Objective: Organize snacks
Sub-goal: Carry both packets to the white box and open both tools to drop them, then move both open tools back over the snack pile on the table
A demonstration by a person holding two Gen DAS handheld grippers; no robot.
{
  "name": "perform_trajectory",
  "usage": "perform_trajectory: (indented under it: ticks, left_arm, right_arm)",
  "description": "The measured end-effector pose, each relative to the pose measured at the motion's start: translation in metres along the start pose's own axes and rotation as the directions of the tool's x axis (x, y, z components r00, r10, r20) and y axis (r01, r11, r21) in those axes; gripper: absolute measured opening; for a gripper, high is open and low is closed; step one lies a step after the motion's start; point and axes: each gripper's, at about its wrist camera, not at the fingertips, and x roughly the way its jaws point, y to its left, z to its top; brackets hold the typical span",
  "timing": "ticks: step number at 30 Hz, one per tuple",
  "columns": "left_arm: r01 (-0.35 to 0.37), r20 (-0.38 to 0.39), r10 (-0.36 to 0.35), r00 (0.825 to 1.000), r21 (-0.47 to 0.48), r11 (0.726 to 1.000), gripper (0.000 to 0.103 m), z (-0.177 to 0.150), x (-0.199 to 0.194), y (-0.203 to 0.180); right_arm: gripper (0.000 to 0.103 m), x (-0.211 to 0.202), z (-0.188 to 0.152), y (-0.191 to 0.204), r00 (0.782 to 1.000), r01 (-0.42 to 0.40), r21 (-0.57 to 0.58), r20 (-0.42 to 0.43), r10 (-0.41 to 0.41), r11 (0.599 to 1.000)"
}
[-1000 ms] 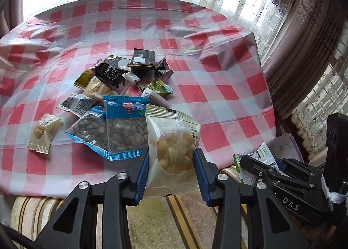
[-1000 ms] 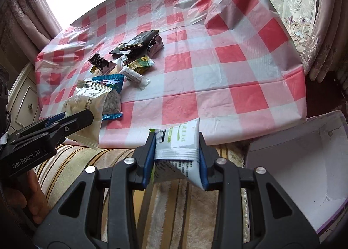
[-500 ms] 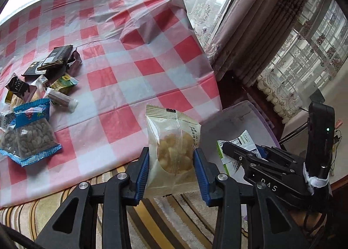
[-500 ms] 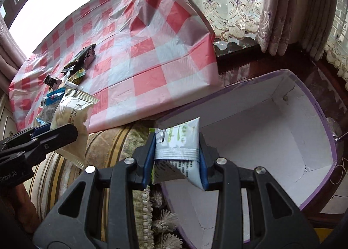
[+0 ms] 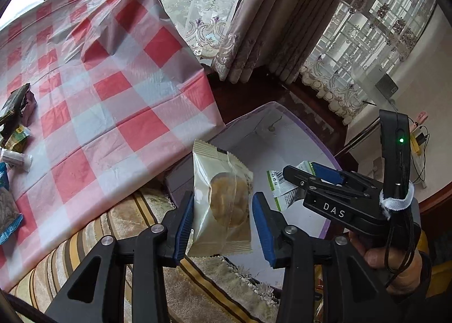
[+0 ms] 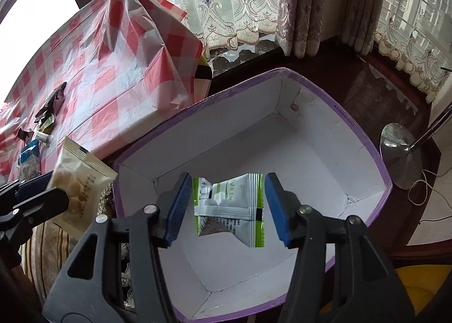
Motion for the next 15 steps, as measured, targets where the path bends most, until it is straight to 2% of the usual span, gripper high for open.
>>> perform_trajectory:
  ticks: [2, 4, 8, 9, 11, 13, 15]
  left_arm:
    - [-0.012, 0.002, 0.012, 1.0, 0.017, 1.0, 0.05, 0.001, 0.001, -0.004]
    - [-0.032, 0.014, 0.032, 0.999, 0.026, 0.999, 0.063, 0.0, -0.001, -0.005]
    - [-0.113, 0.076, 0.109, 0.991, 0.04, 0.993, 0.067, 0.002, -0.014, -0.005]
    - [-0.154, 0.097, 0.149, 0.984, 0.044, 0.987, 0.068, 0.003, -0.018, -0.005]
    - [-0.262, 0.149, 0.252, 0.956, 0.056, 0.963, 0.07, 0.004, -0.028, -0.005]
    - [-0.313, 0.215, 0.291, 0.932, 0.075, 0.947, 0.075, 0.003, -0.041, -0.003]
    - [-0.339, 0.271, 0.307, 0.912, 0.08, 0.938, 0.076, 0.0, -0.052, 0.002]
  right_arm:
    - [0.072, -0.004, 0.001, -0.001, 1.0, 0.021, 0.002, 0.015, -0.021, 1.0]
    - [0.073, -0.008, 0.004, 0.0, 0.998, 0.049, 0.003, 0.033, -0.049, 0.999]
    - [0.079, -0.015, 0.008, 0.01, 0.993, 0.096, -0.011, 0.075, -0.095, 0.995]
    - [0.079, -0.018, 0.009, 0.014, 0.988, 0.124, -0.017, 0.096, -0.121, 0.992]
    - [0.08, -0.027, 0.011, 0.025, 0.977, 0.16, -0.047, 0.151, -0.152, 0.986]
    - [0.085, -0.034, 0.012, 0.037, 0.965, 0.174, -0.072, 0.21, -0.156, 0.982]
    - [0.086, -0.038, 0.015, 0.047, 0.963, 0.169, -0.086, 0.229, -0.146, 0.982]
